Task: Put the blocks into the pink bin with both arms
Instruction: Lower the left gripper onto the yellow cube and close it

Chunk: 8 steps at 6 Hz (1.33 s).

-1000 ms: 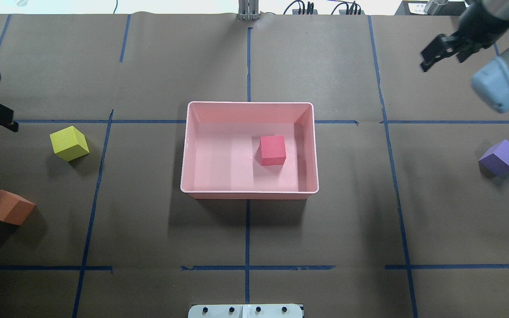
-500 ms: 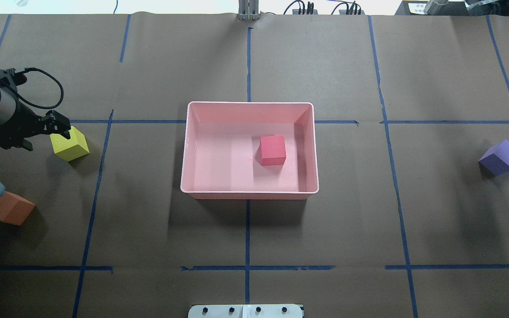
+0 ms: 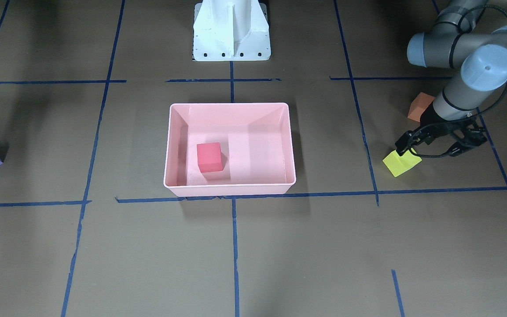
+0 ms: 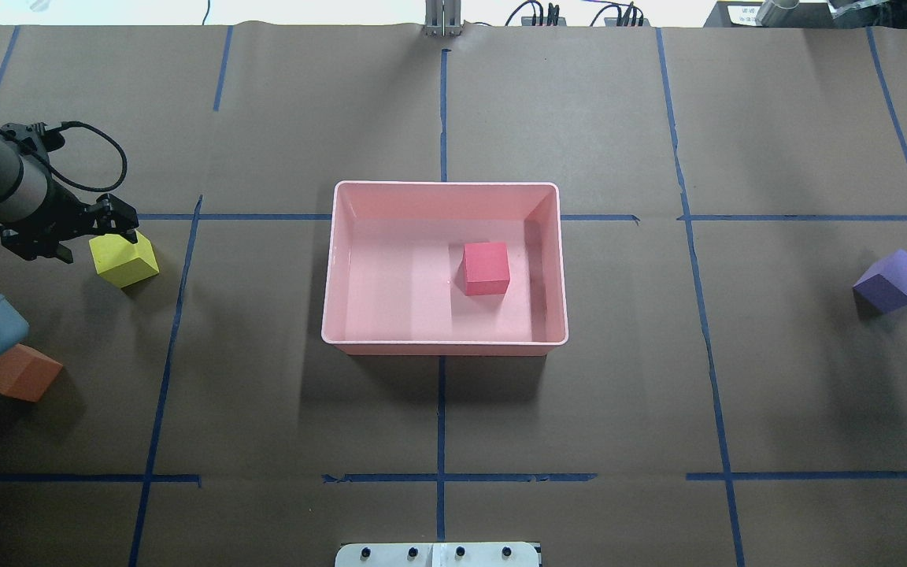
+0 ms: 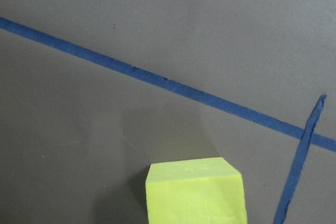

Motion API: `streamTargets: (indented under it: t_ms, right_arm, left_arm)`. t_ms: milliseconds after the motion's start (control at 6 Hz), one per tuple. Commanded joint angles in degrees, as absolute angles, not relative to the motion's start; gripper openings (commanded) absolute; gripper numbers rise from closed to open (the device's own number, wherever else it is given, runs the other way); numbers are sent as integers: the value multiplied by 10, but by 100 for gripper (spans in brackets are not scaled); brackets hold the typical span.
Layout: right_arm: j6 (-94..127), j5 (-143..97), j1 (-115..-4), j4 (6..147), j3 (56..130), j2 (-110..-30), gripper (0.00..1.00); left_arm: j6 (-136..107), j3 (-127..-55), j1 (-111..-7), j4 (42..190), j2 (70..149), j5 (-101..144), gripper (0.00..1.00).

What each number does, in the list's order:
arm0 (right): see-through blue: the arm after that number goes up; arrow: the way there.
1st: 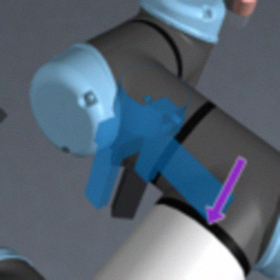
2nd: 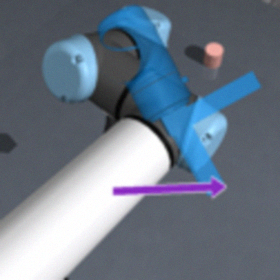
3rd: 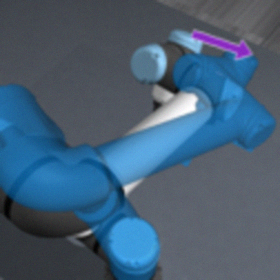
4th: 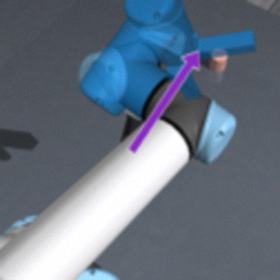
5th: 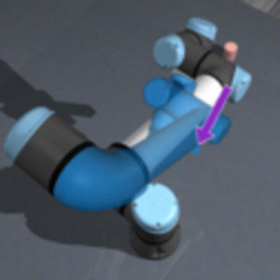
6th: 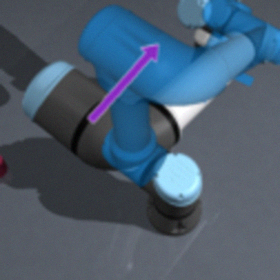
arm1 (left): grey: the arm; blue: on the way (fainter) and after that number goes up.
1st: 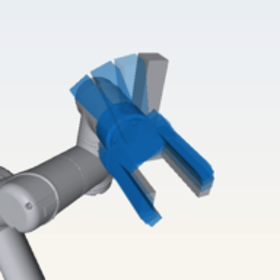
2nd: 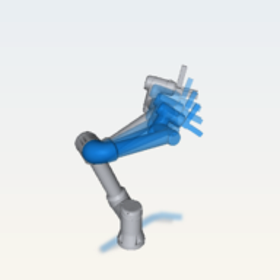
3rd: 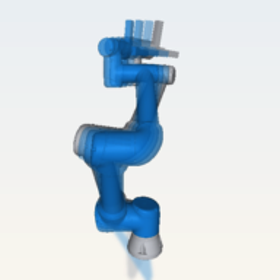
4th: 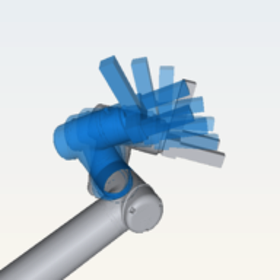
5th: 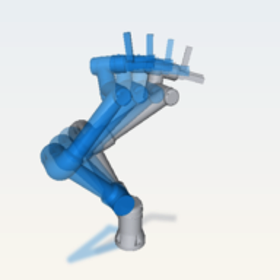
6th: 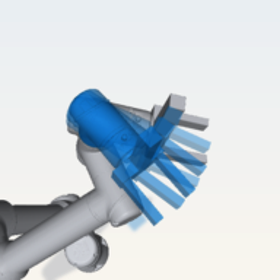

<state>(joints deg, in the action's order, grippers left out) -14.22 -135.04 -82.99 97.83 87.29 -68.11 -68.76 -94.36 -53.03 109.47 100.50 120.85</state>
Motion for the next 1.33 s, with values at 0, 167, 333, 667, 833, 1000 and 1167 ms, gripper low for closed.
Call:
streamTargets:
  t_ms: [0, 167, 333, 667, 833, 1000, 1167]
  right_arm:
    - [-142, -1350, -831, 978, 874, -682, 100]
    - [-142, -1350, -831, 977, 874, -683, 100]
    - [-143, -1349, -831, 977, 874, -683, 100]
    - [-143, -1349, -831, 977, 875, -686, 100]
    - [-142, -1349, -831, 977, 875, -685, 100]
    - [-142, -1349, -831, 977, 875, -685, 100]
    - [-143, -1348, -831, 976, 874, -692, 100]
  left_arm:
    - [-688, -927, -529, 1099, 1012, 1208, 100]
    - [-689, -919, -525, 1106, 1014, 1209, 100]
    - [-690, -901, -521, 1129, 1014, 1209, 100]
    - [-691, -896, -513, 1142, 1014, 1209, 84]
    - [-686, -899, -513, 1142, 1015, 1211, 51]
    - [-686, -907, -513, 1140, 1015, 1215, 47]
    - [-686, -912, -513, 1134, 1028, 1215, 47]
